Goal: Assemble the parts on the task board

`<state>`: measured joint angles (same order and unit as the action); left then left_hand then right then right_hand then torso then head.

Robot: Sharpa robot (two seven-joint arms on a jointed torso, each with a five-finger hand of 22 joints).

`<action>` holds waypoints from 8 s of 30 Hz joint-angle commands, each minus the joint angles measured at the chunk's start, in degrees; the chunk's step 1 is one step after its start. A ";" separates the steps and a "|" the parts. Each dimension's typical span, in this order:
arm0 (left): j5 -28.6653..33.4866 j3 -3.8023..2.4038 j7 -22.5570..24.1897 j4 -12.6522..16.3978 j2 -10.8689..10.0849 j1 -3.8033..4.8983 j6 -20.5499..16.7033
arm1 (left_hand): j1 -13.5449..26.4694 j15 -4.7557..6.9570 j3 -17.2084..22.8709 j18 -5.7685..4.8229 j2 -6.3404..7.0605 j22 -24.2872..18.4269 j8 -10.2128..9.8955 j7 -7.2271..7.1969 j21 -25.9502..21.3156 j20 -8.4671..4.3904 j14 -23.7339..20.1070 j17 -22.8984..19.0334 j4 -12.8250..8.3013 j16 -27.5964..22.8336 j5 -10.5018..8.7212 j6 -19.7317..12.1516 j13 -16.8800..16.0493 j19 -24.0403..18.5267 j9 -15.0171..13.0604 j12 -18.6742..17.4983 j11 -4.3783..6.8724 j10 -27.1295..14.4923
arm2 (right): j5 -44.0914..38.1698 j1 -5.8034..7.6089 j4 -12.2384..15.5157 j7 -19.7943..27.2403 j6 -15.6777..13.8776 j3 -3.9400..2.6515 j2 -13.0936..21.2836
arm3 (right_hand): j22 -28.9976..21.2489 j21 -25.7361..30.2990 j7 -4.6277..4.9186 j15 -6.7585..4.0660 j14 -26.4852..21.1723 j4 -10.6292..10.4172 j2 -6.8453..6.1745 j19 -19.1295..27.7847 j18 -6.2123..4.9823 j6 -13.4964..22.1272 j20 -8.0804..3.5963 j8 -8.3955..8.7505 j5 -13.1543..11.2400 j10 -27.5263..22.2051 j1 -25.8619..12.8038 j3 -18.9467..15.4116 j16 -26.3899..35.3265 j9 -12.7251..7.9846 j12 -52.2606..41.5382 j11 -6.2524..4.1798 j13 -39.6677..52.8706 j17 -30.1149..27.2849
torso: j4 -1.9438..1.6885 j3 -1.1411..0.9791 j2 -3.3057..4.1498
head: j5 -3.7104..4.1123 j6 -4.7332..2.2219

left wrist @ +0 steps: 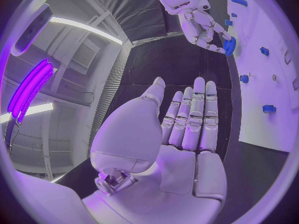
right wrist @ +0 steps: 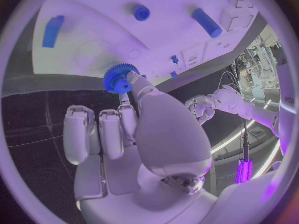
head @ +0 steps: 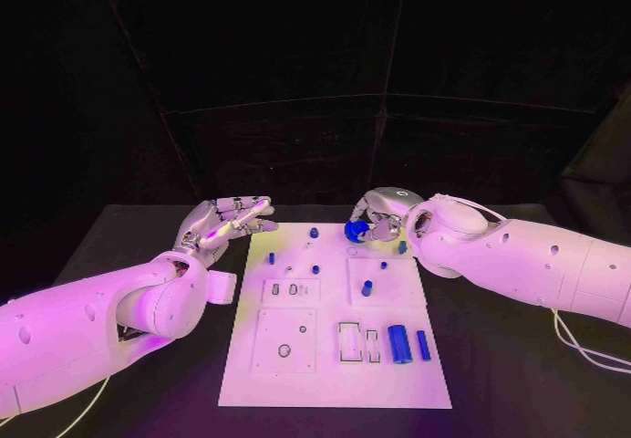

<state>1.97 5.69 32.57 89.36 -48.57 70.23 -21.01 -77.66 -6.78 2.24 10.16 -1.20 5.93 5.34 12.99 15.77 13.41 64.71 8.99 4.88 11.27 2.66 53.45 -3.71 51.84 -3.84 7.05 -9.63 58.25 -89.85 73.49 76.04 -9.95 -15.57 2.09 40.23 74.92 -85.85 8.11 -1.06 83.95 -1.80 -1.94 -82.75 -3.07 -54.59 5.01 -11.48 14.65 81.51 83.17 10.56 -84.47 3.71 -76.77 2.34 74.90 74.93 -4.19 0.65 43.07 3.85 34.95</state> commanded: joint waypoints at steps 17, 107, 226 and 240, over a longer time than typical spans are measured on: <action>-0.28 -0.06 0.46 0.23 0.18 0.07 0.72 | 0.26 -0.07 0.05 0.39 -0.21 -0.08 -0.28 -0.08 -0.38 0.00 0.30 0.07 -0.28 -0.37 0.20 0.39 0.04 0.30 0.06 -0.30 -0.18 0.17 | -4.02 -0.88 -1.22 -2.61 -4.07 -0.03 -10.20 | 4.12 -0.39 -0.14 -0.26 3.56 0.08 -0.67 -0.36 0.65 -2.25 0.02 1.27 -0.63 -0.05 -2.67 3.05 -0.14 0.04 0.63 0.48 0.75 2.27 | -0.19 0.07 0.04 | -0.41 0.24; -0.28 -0.02 -0.04 -2.85 0.75 -0.18 1.59 | 0.19 -0.07 0.06 0.39 -0.27 -0.21 -0.45 -0.14 -0.50 0.00 0.34 0.16 -0.59 -0.64 0.20 0.48 0.04 0.35 0.06 -0.45 -0.15 0.27 | 27.49 -7.23 -3.84 21.19 -5.51 0.09 10.54 | 4.24 -0.29 1.46 1.15 3.75 -1.78 -2.74 -0.13 0.64 3.38 1.42 6.24 -0.40 -2.95 -2.42 -4.60 -0.58 0.24 4.61 2.03 -1.90 4.03 | 1.74 -0.85 -0.89 | 0.13 0.39; 0.87 -0.01 -0.56 -3.42 1.16 -0.38 1.33 | 0.14 -0.09 0.16 0.39 -0.58 -0.39 -0.63 -0.22 -0.64 0.00 0.24 0.23 -0.91 -1.10 0.20 0.68 0.03 0.47 0.05 -0.59 -0.10 0.51 | 3.82 -7.70 5.33 -2.61 -4.60 2.26 -10.67 | 4.93 -0.43 -1.52 -1.15 4.02 2.36 1.72 -0.60 0.77 -7.18 -0.78 2.45 -1.55 -0.83 -5.44 4.34 -0.61 1.46 2.97 -0.60 0.45 4.92 | 1.65 0.33 -2.71 | -4.16 4.20; 0.88 -0.01 -0.59 -3.56 1.34 -0.39 1.54 | 0.11 -0.09 0.17 0.39 -0.61 -0.41 -0.66 -0.25 -0.66 0.00 0.21 0.24 -0.98 -1.19 0.20 0.72 0.03 0.50 0.05 -0.61 -0.09 0.56 | 3.29 -7.98 4.97 -4.05 -2.13 2.92 -10.45 | 4.89 -0.40 -1.46 -1.11 3.96 2.25 1.35 -0.57 0.76 -7.13 -0.75 2.62 -1.87 -1.05 -6.05 4.39 -0.47 1.42 3.31 -0.55 0.19 4.68 | 1.64 0.34 -2.67 | -4.71 4.58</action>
<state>2.64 5.74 31.68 85.77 -47.30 69.75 -19.95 -77.67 -6.78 2.30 10.15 -1.20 5.60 4.93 12.79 15.32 13.41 64.71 9.14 4.19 10.26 2.66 53.65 -3.71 51.84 -3.85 6.83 -9.83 58.46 -85.60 65.44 80.96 -13.15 -19.26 5.02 29.77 74.91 -86.07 7.27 -2.16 84.04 0.66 -0.31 -83.24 -3.10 -60.69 4.29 -8.81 12.65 80.55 77.32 14.42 -84.81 4.50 -73.58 1.43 74.97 74.92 -2.53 0.94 40.39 -0.82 39.50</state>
